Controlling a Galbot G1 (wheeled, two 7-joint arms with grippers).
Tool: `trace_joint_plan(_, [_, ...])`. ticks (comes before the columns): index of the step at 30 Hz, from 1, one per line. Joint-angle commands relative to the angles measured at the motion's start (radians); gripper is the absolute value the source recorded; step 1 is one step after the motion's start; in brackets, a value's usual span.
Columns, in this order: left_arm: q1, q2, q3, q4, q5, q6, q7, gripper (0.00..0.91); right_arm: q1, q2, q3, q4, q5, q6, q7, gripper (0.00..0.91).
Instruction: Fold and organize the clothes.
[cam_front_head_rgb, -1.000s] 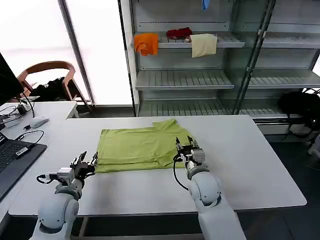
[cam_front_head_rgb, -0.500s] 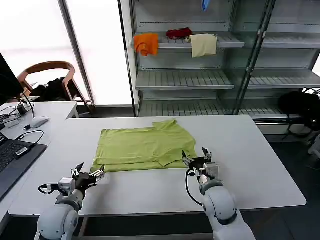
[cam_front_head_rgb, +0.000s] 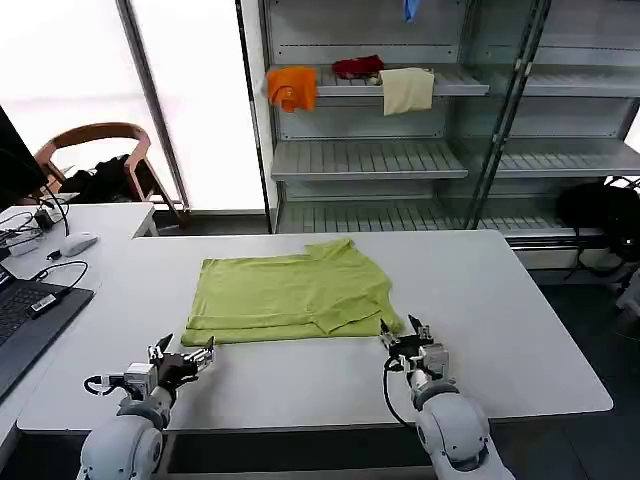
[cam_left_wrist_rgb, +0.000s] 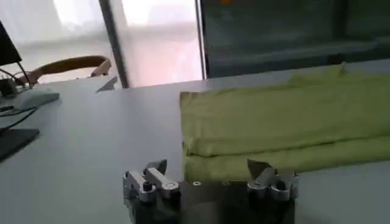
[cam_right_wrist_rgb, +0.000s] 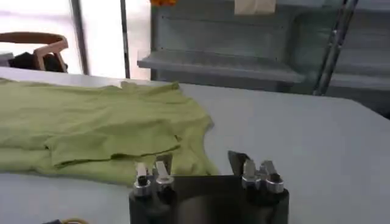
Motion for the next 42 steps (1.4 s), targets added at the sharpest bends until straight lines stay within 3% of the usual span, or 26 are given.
trace_joint_plan(1, [0.003,0.002,0.002,0.010,0.002,0.001,0.004,0.121,-0.009,-0.006,-0.002,-0.011,0.002,0.000,0.000,0.000])
trace_joint_plan(3, [0.003,0.002,0.003,0.010,0.002,0.001,0.006,0.010,-0.009,-0.006,-0.005,-0.012,0.000,-0.001,0.000,0.000])
trace_joint_plan(20, [0.003,0.001,0.014,0.007,0.008,0.000,0.026,0.000,-0.026,-0.003,0.000,0.019,0.037,0.000,0.009,0.000])
trace_joint_plan(29, [0.028,0.009,0.000,-0.037,0.006,-0.002,0.021,0.000,-0.057,-0.014,-0.001,0.107,0.068,-0.001,0.021,0.000])
trace_joint_plan(42, [0.250,0.064,-0.108,-0.251,-0.066,-0.021,0.027,0.000,-0.217,-0.066,-0.021,0.301,0.121,-0.004,0.080,0.000])
